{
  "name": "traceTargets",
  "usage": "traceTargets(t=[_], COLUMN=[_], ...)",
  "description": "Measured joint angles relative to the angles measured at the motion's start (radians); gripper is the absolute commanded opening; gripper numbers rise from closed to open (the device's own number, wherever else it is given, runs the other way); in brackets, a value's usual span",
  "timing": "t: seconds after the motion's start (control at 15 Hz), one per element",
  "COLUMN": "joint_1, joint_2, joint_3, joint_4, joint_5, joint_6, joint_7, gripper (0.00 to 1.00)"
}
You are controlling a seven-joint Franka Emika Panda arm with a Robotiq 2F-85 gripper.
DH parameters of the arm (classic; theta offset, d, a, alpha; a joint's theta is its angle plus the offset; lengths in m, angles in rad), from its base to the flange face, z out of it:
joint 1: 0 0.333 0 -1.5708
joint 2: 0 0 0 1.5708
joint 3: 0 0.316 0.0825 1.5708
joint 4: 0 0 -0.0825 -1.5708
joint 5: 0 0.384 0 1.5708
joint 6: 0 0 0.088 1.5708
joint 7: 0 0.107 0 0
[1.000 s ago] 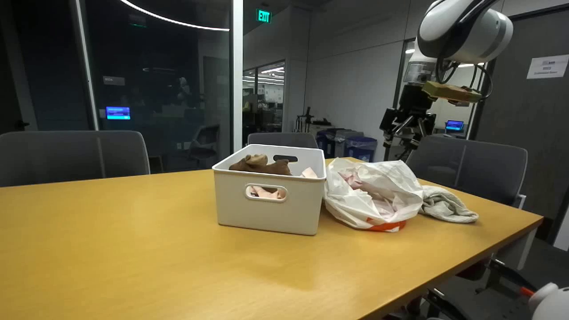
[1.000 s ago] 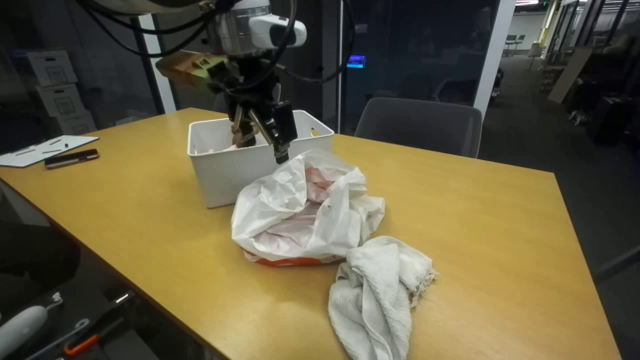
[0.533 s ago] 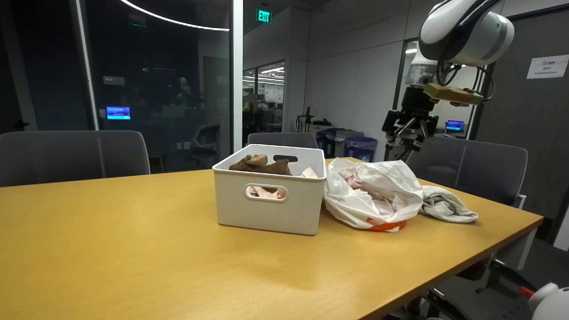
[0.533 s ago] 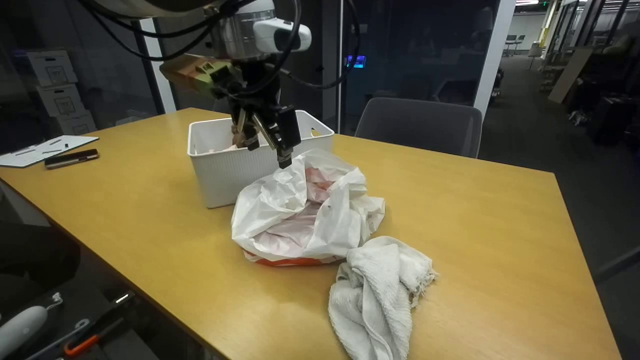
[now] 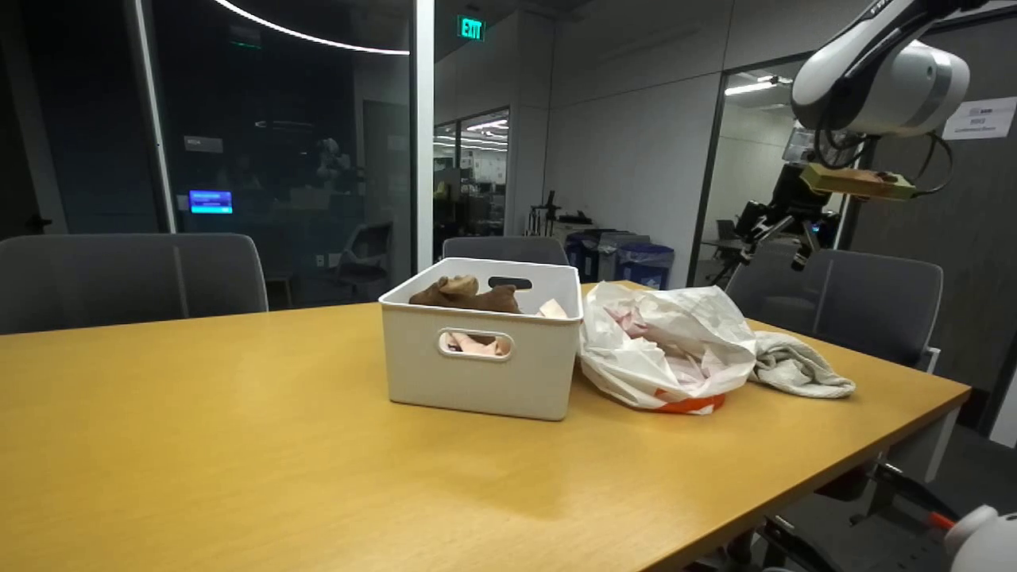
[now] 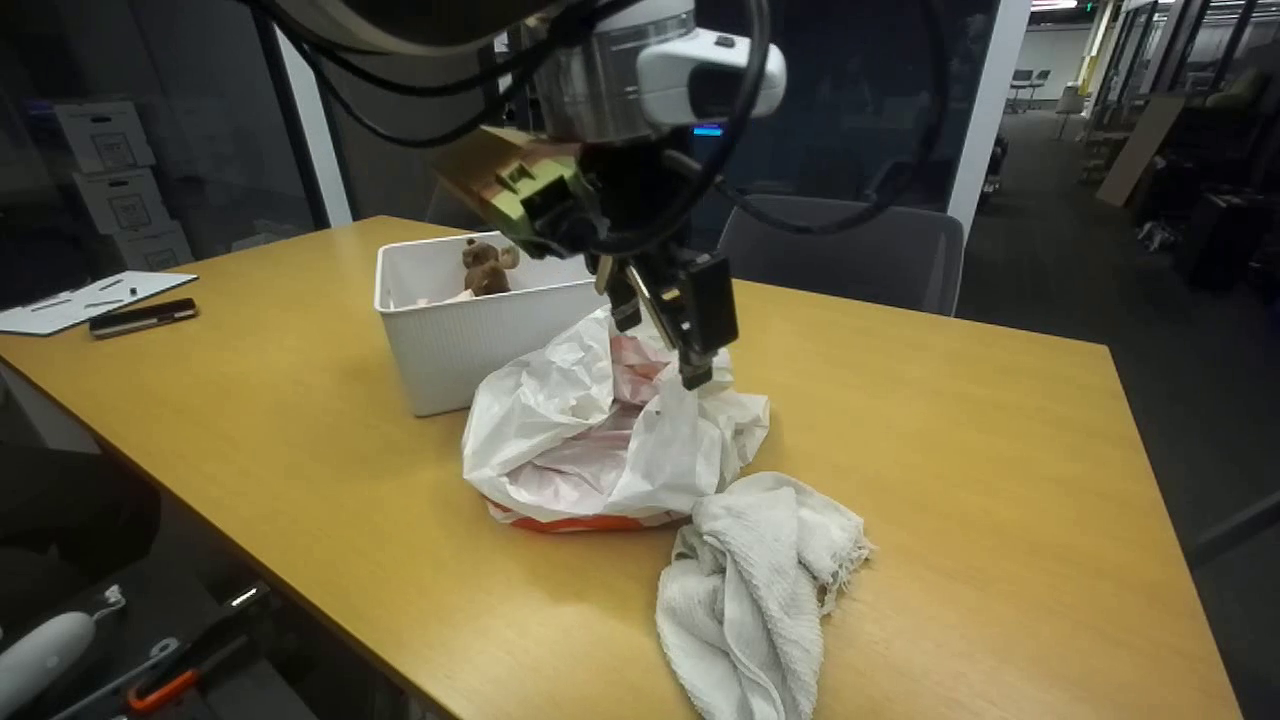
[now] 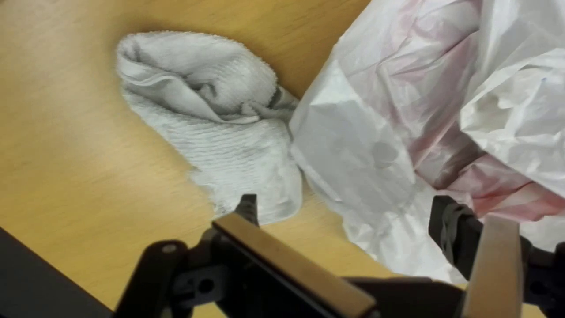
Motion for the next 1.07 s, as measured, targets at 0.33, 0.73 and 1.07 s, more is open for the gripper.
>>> traceTargets(t=[0.33,0.73,1.07], joint_1=[-0.080,-0.101,-0.100], joint_2=[0.078,0.125,0.128], joint_3=[-0.042,-0.084,-0.088], joint_4=[0.043,0.135,0.142], joint_5=[-0.086,-0.145,-0.145], joint_6=[-0.052,-0.294,-0.311], joint_7=[0.002,-0.062,-0.072], gripper=[1.00,1.00,1.00])
